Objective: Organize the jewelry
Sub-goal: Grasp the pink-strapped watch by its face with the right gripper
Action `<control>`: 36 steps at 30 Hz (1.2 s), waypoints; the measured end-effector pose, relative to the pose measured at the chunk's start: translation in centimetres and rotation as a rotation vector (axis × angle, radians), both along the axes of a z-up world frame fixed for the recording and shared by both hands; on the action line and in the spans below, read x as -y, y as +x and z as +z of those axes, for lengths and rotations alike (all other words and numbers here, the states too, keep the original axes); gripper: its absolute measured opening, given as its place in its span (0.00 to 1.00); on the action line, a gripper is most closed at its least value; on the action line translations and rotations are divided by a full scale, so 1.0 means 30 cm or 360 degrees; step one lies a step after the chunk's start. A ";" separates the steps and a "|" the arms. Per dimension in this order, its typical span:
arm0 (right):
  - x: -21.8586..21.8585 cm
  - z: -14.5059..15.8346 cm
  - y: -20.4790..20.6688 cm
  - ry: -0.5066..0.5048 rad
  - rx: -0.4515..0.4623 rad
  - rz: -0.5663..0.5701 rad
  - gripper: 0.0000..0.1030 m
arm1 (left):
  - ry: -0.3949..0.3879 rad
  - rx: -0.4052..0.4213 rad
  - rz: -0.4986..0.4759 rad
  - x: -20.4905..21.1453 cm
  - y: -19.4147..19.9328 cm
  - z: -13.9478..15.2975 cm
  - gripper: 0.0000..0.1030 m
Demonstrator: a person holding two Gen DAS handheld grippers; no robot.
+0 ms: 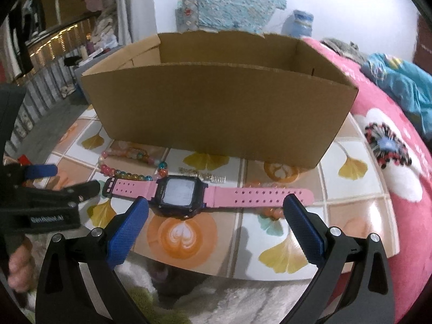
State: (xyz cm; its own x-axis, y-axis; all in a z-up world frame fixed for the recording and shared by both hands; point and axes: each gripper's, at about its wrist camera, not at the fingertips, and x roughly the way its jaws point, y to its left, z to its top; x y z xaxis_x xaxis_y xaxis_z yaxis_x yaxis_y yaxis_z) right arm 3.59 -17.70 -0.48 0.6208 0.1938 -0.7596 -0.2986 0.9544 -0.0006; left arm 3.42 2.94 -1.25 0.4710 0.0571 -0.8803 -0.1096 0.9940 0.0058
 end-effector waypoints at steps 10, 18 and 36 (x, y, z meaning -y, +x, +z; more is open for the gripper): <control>-0.070 0.035 0.012 -0.0156 0.0037 0.0533 0.84 | -0.0172 0.0242 -0.0111 -0.074 -0.017 0.014 0.92; -0.157 -0.017 0.037 -0.0385 -0.0022 0.0859 0.66 | -0.0332 0.0419 -0.0308 -0.074 -0.045 0.033 0.92; -0.113 -0.044 0.145 -0.0338 -0.0347 0.1065 0.49 | -0.0140 0.0500 -0.0625 0.052 -0.100 0.037 0.92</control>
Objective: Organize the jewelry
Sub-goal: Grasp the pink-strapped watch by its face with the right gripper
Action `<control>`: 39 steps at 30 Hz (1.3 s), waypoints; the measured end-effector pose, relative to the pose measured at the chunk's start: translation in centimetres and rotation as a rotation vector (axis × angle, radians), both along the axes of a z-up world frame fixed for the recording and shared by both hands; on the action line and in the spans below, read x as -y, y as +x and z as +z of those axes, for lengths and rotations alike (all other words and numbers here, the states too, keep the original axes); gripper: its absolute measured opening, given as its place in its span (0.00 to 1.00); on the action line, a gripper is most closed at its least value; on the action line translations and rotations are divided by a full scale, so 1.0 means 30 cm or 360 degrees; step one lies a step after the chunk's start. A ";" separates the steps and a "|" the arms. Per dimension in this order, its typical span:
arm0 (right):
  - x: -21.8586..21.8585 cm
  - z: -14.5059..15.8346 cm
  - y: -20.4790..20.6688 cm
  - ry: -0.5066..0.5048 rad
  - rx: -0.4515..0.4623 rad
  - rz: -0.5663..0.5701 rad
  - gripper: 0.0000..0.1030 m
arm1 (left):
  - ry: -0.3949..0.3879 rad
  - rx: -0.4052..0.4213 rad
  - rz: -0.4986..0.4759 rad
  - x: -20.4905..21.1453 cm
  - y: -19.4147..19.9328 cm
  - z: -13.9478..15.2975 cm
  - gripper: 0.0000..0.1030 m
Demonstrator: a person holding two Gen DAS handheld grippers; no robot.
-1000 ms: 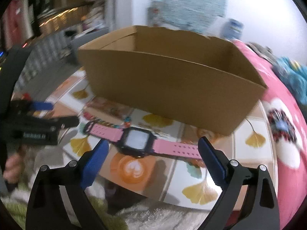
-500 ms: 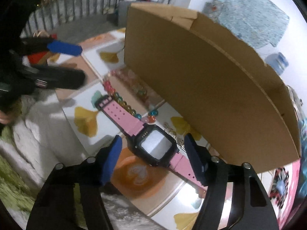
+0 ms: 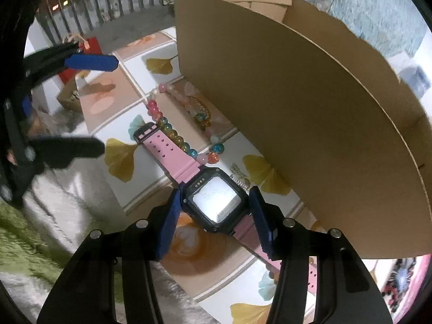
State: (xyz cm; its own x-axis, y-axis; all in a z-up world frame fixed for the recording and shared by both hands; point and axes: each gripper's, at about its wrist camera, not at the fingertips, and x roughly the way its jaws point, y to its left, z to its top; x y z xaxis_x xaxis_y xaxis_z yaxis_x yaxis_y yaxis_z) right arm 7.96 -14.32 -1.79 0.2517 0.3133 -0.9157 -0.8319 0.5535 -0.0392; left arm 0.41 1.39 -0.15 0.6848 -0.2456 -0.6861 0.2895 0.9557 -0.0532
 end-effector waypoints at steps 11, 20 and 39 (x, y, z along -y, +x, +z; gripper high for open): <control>0.060 0.021 0.102 0.0104 -0.0319 0.0008 0.48 | 0.0483 0.0160 -0.0261 0.196 -0.049 -0.040 0.62; 0.018 0.023 0.084 0.0091 -0.0376 0.0068 0.48 | 0.0700 0.0158 -0.0376 0.291 -0.053 -0.100 0.34; 0.103 0.058 0.005 0.0030 -0.0047 0.0012 0.48 | 0.0273 -0.0121 -0.0347 0.243 0.028 -0.087 0.04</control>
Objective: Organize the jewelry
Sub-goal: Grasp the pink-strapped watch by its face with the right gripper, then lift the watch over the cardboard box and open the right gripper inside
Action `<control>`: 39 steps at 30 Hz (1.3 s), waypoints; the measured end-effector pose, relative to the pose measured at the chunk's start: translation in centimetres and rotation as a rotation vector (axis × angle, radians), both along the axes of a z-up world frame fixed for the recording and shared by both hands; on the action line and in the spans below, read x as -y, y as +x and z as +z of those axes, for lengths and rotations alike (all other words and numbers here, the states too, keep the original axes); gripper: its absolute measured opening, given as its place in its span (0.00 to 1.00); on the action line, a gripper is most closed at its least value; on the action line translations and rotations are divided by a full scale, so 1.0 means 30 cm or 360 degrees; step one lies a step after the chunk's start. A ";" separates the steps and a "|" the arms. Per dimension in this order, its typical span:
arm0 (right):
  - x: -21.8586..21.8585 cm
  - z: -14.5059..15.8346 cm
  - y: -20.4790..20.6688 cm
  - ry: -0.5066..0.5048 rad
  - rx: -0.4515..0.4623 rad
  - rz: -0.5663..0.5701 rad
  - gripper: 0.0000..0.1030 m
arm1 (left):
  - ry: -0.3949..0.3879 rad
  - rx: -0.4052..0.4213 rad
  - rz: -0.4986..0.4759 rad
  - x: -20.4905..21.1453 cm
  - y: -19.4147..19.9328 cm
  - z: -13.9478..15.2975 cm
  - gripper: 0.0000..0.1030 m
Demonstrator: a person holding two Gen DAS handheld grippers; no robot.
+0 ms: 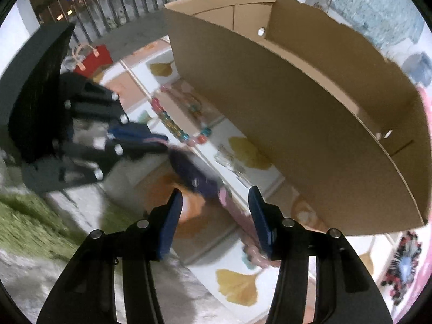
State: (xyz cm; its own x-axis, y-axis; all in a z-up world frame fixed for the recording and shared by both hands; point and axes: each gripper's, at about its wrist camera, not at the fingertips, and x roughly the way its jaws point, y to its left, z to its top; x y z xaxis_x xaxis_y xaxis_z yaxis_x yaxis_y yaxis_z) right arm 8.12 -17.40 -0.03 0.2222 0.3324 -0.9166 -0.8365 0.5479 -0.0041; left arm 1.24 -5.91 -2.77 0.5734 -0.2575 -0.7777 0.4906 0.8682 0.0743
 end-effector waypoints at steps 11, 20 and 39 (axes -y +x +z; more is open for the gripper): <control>0.019 -0.048 -0.038 -0.0189 0.0361 0.0044 0.07 | 0.0063 0.0046 0.0021 0.008 0.015 0.011 0.03; 0.043 0.125 -0.047 -0.0074 0.0640 -0.0008 0.04 | 0.0032 0.0250 0.0054 0.018 -0.008 0.185 0.02; -0.076 0.245 0.670 0.0080 -0.0167 -0.0419 0.04 | 0.0045 -0.0353 0.0151 -0.116 0.704 0.323 0.02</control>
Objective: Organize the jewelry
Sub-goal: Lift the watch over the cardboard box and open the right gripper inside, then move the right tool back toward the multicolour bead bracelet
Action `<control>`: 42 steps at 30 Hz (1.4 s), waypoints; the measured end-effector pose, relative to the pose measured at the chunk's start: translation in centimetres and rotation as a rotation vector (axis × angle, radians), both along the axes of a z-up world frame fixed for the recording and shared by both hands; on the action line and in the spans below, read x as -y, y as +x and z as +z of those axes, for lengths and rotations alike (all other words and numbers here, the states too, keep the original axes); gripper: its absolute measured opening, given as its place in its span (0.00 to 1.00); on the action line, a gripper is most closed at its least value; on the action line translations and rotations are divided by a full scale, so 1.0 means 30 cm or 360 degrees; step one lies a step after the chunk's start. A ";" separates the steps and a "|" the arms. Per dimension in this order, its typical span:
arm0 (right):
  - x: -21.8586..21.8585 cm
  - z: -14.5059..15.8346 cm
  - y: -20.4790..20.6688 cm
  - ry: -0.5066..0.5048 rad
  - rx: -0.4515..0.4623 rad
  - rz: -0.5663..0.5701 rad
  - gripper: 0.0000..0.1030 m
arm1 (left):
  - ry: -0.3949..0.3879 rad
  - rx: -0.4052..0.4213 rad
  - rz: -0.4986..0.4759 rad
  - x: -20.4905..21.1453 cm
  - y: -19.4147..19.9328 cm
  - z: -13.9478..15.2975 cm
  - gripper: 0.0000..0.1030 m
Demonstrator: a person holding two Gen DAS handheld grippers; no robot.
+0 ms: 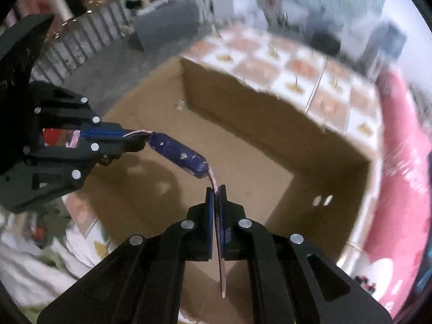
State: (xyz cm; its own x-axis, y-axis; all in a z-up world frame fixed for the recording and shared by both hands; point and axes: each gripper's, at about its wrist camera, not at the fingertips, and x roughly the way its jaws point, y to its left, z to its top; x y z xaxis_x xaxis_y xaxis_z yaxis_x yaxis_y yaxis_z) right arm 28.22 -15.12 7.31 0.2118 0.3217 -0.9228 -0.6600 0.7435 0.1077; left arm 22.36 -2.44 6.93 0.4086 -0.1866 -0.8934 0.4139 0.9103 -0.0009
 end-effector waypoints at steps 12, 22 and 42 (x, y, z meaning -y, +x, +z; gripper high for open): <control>-0.010 -0.262 0.297 -0.0143 -0.0306 -0.0190 0.28 | 0.0136 -0.0272 0.0161 -0.020 0.274 -0.151 0.33; 0.035 -0.183 0.278 -0.0125 -0.0125 -0.0292 0.33 | 0.0244 0.0038 0.0093 0.047 0.207 -0.040 0.65; 0.172 0.065 -0.514 0.0370 0.0408 -0.0375 0.72 | -0.0150 0.0280 0.0286 -0.219 -0.476 0.027 0.86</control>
